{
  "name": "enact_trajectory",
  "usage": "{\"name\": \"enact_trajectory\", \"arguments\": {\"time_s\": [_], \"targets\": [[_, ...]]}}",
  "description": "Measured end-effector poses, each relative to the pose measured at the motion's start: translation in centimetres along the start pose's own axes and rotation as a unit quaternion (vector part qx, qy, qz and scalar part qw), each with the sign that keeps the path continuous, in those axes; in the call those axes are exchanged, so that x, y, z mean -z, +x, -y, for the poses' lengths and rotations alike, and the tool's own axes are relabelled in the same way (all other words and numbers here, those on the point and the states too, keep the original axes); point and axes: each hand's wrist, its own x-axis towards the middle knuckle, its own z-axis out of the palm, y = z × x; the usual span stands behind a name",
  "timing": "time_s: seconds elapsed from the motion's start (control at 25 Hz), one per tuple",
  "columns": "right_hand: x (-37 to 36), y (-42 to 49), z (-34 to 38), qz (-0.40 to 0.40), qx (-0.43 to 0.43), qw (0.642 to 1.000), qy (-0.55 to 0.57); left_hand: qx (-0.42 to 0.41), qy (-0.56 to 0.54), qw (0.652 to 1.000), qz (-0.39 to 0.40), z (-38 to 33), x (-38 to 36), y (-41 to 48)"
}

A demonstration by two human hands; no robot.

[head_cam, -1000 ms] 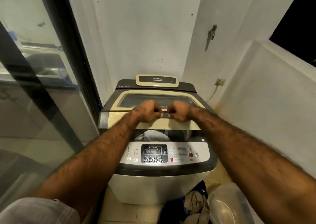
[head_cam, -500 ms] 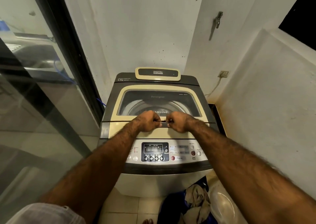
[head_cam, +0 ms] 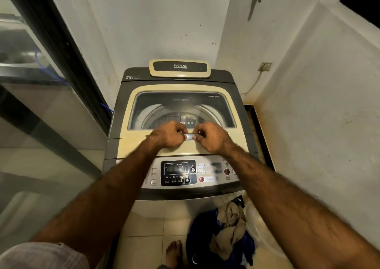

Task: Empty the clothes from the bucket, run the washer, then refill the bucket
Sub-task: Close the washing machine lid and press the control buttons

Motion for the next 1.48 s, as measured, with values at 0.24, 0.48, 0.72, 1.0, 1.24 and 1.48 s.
{"name": "enact_trajectory", "arguments": {"time_s": [0.24, 0.48, 0.72, 1.0, 1.24, 1.48], "targets": [[-5.7, -9.0, -2.5, -0.158, -0.03, 0.986, -0.037, -0.104, 0.151, 0.955, -0.233, -0.5, -6.3, -2.4], [-8.5, -17.1, -7.5, -0.207, -0.117, 0.97, -0.049, -0.112, 0.109, 0.959, -0.238, -0.2, -5.4, -1.4], [-8.6, -18.6, -9.0, -0.175, -0.082, 0.978, -0.083, -0.084, 0.076, 0.98, -0.164, -0.3, -3.3, -0.7], [-7.9, -18.0, -8.8, -0.162, -0.098, 0.974, -0.121, -0.103, 0.069, 0.978, -0.166, -0.1, -3.6, -0.5], [-9.0, -17.9, -6.7, -0.086, -0.109, 0.979, -0.15, -0.111, 0.063, 0.976, -0.177, -0.3, -3.7, -0.7], [-8.8, -17.7, -6.4, -0.108, -0.126, 0.98, -0.114, -0.11, 0.053, 0.977, -0.176, -0.3, -3.8, -0.8]]}}
